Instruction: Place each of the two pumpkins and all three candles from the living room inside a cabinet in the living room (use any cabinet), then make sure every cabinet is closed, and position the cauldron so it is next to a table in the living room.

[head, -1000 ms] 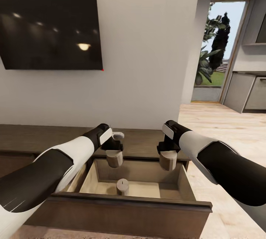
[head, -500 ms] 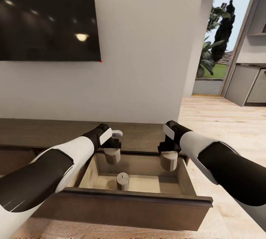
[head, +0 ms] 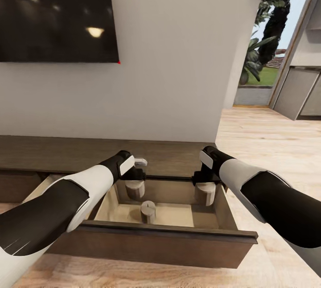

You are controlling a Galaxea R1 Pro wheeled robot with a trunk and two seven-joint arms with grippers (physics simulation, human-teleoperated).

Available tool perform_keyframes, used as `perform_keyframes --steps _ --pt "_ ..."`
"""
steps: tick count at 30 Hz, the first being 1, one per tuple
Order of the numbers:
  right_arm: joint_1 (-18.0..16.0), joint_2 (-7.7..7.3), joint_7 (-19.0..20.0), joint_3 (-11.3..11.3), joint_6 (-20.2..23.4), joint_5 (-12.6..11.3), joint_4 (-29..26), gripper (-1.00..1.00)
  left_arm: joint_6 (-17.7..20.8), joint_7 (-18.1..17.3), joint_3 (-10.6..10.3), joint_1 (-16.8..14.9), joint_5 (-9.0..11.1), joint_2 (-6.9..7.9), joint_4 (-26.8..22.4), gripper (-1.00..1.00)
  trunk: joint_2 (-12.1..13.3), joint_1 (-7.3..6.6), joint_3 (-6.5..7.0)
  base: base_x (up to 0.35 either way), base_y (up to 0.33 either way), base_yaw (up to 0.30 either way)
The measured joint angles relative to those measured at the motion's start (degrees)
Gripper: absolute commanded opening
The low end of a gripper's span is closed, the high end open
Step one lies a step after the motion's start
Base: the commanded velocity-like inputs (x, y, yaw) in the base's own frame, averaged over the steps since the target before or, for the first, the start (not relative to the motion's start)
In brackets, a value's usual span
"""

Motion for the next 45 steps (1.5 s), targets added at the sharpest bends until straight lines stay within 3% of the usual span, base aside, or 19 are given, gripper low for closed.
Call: perform_keyframes --steps 6,8,13,19,36,39,45 --pt "0.0 -0.24 3.5 0.1 -1.3 1.5 0.0 -1.00 -1.0 -0.3 0.0 0.0 0.0 0.00 0.9 -1.00 -0.1 0.15 -1.33 0.000 0.000 0.000" --pt "0.2 -0.32 5.5 0.0 -2.7 2.8 0.0 -1.00 -2.8 -0.3 -0.1 0.0 0.0 0.00 1.0 -1.00 -0.1 0.15 -1.33 0.000 0.000 0.000" --pt "1.0 -0.75 10.3 0.2 -5.8 8.5 0.0 -1.00 -5.2 -0.3 0.0 0.0 -0.1 0.00 1.0 -1.00 -0.1 0.15 -1.33 0.000 0.000 0.000" --pt "1.3 -1.35 12.4 -0.1 -6.7 10.7 0.0 -1.00 -5.8 -0.2 0.1 0.0 0.0 0.01 1.1 -1.00 -0.1 0.21 -1.77 0.000 0.000 0.000" --pt "1.6 -1.68 12.8 -0.1 -8.2 11.7 0.0 -1.00 -4.2 0.5 0.2 0.1 0.2 0.01 1.3 -1.00 -0.3 0.64 -5.54 0.000 0.000 0.000" --pt "1.6 -1.68 12.9 -0.1 -10.4 11.8 0.0 -1.00 -4.8 0.4 0.2 0.1 0.2 0.01 1.3 -1.00 -0.4 0.72 -6.20 0.000 0.000 0.000" --pt "1.9 -1.95 13.1 -0.1 -12.5 14.3 0.0 -1.00 -6.5 0.4 0.2 0.1 0.2 0.01 1.2 -1.00 -0.5 0.84 -7.32 0.000 0.000 0.000"
